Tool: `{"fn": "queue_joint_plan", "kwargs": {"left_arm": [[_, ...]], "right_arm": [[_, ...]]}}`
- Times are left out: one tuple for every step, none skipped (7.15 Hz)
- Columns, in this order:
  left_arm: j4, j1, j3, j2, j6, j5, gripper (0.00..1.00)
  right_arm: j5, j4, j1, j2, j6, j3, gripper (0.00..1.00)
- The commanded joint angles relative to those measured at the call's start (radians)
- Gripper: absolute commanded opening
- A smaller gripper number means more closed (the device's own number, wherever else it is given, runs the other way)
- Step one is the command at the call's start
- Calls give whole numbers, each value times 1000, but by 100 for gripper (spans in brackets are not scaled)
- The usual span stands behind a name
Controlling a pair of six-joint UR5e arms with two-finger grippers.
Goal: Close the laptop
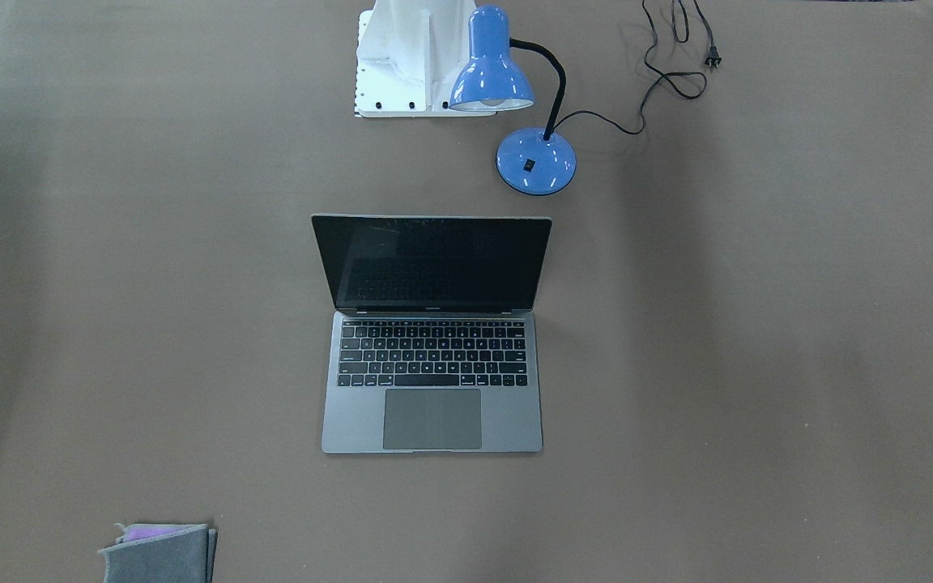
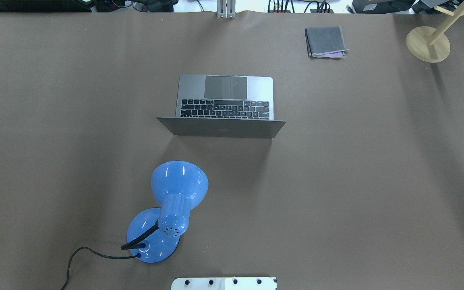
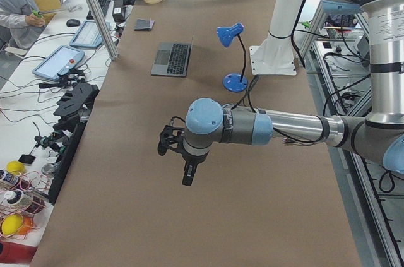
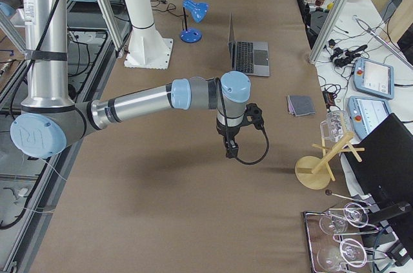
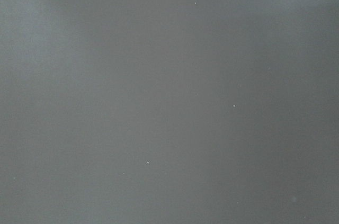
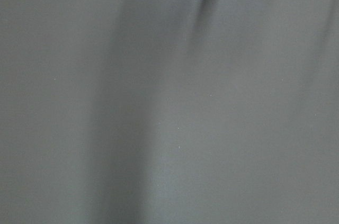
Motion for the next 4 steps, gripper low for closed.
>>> {"fn": "queue_joint_plan", "kwargs": {"left_arm": [[4,-2,-18,5,-1,0,98],[7,-3,-31,7,-1,0,98],[5,-2,-34,7,-1,0,98],[5,-2,-31,7,-1,0,98]], "right_arm": [[-1,-1,0,-7,0,-9,100],[-2,-1,0,-7,0,-18,100],[-2,-1,0,-7,0,-24,100],[-2,-1,0,-9,0,-27,100]]}}
